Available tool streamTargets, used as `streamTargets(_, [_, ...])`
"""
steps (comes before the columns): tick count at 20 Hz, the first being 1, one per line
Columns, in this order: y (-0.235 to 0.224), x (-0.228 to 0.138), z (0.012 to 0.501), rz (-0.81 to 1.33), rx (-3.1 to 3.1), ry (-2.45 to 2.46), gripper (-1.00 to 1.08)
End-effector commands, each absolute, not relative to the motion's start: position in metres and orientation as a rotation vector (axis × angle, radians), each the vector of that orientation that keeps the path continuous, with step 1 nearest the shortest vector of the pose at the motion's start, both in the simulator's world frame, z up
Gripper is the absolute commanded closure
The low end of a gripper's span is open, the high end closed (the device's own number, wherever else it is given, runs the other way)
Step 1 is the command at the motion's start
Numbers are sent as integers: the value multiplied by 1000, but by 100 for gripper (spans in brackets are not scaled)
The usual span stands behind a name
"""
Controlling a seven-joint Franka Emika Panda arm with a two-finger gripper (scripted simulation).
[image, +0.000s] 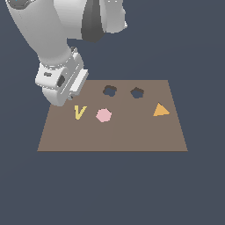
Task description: Insert a designated object into the corresponding slot on a board.
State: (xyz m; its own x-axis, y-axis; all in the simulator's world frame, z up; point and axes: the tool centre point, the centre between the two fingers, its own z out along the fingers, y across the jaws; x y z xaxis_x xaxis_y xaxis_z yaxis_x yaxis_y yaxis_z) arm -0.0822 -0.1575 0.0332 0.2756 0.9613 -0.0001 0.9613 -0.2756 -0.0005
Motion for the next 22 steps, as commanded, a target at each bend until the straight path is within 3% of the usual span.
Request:
streamTargets(1, [-156,-79,34,0,-2490,-1916,108])
streamTargets(13, [-135,-45,35,-1,-2199,-2245,108])
streamTargets(22, [-89,-8,36,-1,-1702,-2642,108])
